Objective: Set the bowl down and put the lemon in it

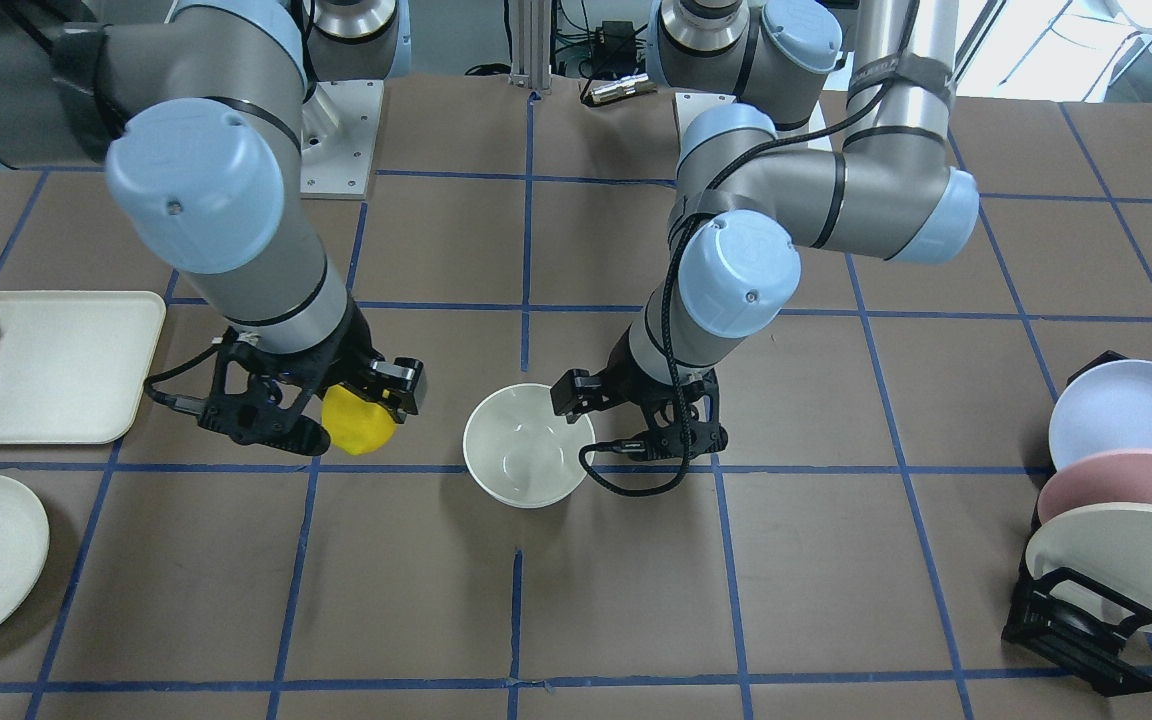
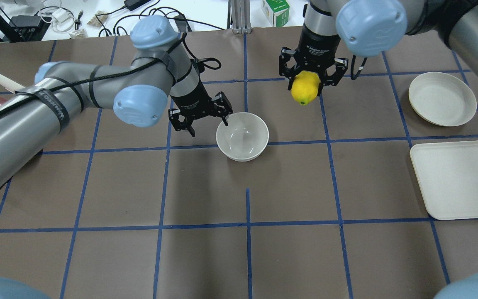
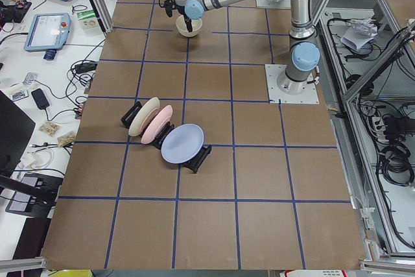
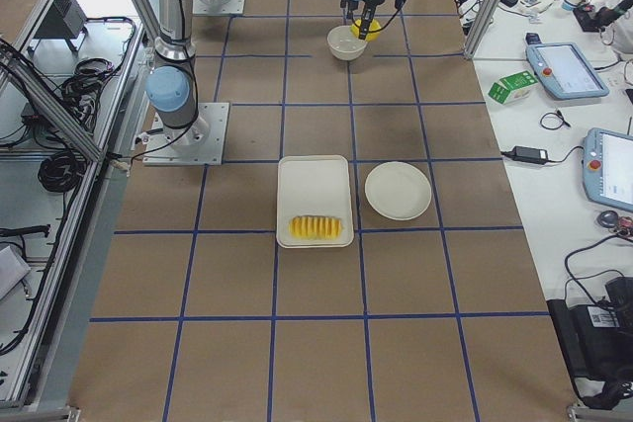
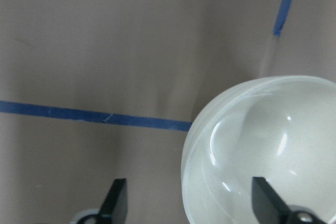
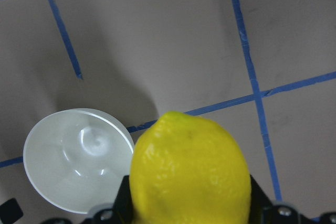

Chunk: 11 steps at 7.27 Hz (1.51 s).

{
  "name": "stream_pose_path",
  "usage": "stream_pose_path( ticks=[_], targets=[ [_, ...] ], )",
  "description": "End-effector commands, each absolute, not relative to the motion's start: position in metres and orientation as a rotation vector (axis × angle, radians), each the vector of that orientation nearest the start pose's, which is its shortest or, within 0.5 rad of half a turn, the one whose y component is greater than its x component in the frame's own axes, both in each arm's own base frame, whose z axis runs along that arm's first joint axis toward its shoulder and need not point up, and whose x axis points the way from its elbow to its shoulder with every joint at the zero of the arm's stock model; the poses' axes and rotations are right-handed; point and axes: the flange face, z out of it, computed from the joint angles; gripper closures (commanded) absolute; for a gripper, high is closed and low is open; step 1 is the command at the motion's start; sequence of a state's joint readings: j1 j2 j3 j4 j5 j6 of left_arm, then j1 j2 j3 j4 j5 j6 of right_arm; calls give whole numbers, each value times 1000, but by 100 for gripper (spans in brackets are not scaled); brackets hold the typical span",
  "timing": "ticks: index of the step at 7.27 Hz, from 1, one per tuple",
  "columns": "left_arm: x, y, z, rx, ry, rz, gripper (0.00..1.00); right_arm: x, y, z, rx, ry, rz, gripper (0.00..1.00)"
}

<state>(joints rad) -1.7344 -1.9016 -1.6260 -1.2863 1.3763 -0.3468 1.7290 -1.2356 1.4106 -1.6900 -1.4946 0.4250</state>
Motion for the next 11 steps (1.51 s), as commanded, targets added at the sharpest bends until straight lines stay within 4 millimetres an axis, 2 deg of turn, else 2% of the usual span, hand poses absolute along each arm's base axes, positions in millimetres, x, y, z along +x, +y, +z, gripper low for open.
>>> stream_pose_path(
  ticks=[1,2,3,4,5,6,7,8,9,11],
  targets=[
    [-234,-526,397,-247,3227,270,0,301,-584,364,353,3057,76,100],
    [-234,-502,432,-233,3231,252,0,327,-584,347,308,3056,36,100],
    [-231,-483,458,-228,3241,211,0,343,-582,331,285,3062,50,100],
    [-224,-469,466,-218,3198,171,0,354,-580,316,257,3077,78,100],
    [-218,-459,470,-205,3157,164,0,356,-580,308,255,3079,100,100],
    [-198,-462,474,-42,3152,138,0,357,-580,299,254,3082,123,100],
    [-158,-473,479,-18,3148,119,0,360,-576,291,246,3087,144,100],
    [-133,-479,489,-63,3157,64,0,361,-574,285,235,3090,153,100],
    [-127,-485,494,-24,3157,-19,0,362,-576,276,215,3089,146,100],
    [-131,-484,498,-26,3155,-60,0,364,-581,262,211,3079,110,100]
  ],
)
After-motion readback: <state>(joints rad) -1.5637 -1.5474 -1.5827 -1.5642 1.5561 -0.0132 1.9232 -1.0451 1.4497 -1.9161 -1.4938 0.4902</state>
